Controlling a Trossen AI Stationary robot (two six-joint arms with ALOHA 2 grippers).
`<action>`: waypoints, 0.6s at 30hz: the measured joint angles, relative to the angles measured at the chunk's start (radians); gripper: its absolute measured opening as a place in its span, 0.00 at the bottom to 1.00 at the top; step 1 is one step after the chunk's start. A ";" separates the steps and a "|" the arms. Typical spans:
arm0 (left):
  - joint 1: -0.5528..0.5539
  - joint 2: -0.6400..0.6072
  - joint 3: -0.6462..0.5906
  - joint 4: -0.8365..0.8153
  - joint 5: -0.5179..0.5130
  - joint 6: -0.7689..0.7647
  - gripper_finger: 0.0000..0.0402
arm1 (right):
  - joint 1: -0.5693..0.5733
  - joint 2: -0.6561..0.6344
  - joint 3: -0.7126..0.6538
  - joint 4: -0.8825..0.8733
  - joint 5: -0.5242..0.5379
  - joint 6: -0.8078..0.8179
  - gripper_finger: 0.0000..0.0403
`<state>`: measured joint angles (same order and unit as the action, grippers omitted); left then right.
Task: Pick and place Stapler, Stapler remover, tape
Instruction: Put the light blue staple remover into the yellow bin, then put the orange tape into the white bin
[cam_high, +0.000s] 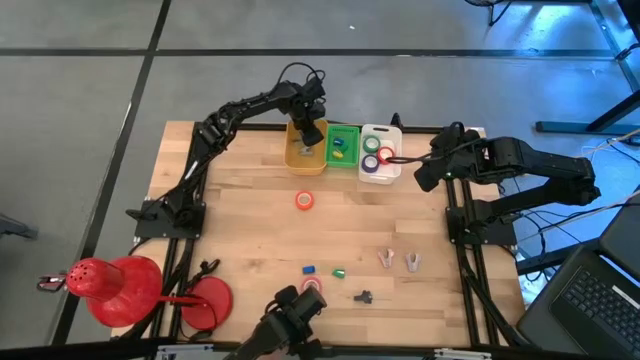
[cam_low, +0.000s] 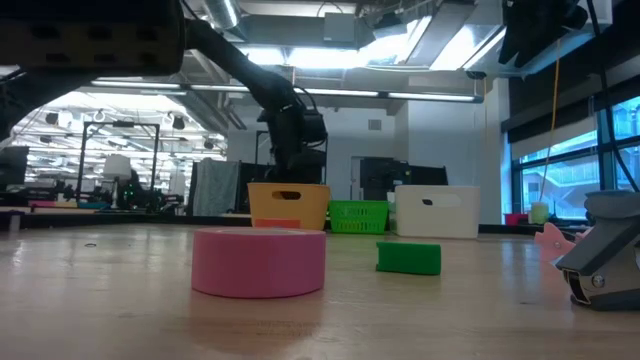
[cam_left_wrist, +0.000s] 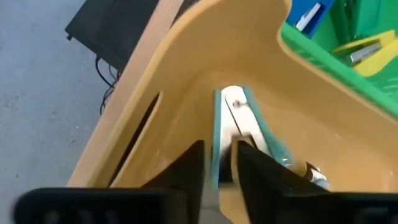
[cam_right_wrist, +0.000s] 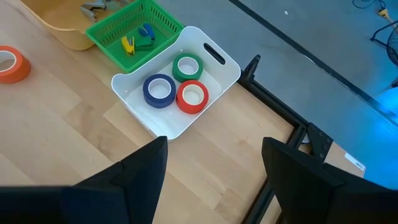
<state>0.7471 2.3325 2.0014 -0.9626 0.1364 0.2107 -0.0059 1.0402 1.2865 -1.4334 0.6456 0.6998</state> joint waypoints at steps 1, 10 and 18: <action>0.000 0.000 0.000 0.000 -0.001 -0.004 0.28 | 0.000 0.000 0.000 0.000 0.000 0.000 0.65; 0.002 -0.031 0.000 -0.016 0.130 -0.067 0.52 | 0.000 0.000 0.000 0.000 -0.011 0.000 0.65; -0.053 -0.262 0.000 -0.070 0.248 -0.106 0.52 | 0.000 0.000 0.000 -0.008 -0.018 0.003 0.65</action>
<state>0.6944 2.0710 2.0014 -1.0327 0.3843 0.1043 -0.0059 1.0405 1.2865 -1.4418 0.6279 0.7025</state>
